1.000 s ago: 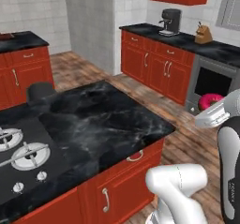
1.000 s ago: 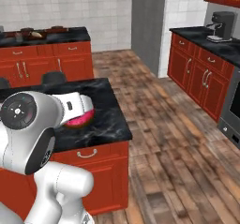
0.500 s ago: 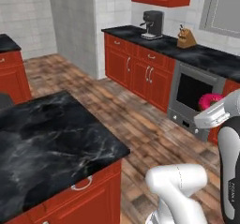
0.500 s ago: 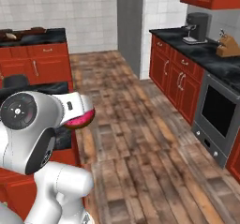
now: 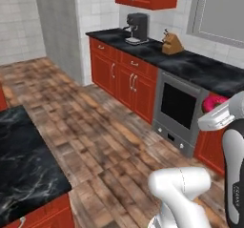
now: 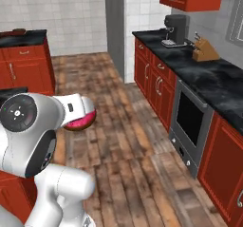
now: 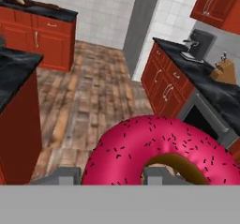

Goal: Take the donuts from the fridge and place them on the empty tray on the dining counter.

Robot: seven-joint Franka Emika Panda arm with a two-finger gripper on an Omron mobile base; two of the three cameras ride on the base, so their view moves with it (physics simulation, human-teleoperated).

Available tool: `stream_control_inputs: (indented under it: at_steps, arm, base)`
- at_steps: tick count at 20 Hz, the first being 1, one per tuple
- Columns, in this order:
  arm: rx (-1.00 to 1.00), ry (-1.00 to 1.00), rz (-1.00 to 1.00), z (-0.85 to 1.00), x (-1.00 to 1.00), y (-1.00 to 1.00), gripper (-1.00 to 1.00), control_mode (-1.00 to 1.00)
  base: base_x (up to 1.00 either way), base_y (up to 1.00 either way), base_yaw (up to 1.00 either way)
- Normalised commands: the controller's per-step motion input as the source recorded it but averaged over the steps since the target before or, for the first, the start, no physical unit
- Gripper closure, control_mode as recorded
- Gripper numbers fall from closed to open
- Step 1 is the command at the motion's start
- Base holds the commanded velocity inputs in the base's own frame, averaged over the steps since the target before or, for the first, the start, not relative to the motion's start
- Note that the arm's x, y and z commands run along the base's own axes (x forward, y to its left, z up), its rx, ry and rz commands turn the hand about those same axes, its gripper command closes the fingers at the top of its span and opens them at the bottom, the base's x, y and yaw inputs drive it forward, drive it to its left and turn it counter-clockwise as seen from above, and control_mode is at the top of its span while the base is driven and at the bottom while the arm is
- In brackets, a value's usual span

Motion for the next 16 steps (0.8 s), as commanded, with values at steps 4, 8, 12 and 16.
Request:
stream_control_inputs:
  at_steps: [4,8,12,16]
  arm:
    - [0.0,0.0,0.0,0.0,0.0,0.0,1.0,1.0]
    - [0.0,0.0,0.0,0.0,0.0,0.0,1.0,1.0]
    - [0.0,0.0,0.0,0.0,0.0,0.0,1.0,1.0]
    - [0.0,0.0,0.0,0.0,0.0,0.0,1.0,1.0]
  base:
    - [1.0,-0.15,0.18]
    - [1.0,0.27,0.2]
    - [1.0,0.51,0.2]
    - [1.0,0.35,0.24]
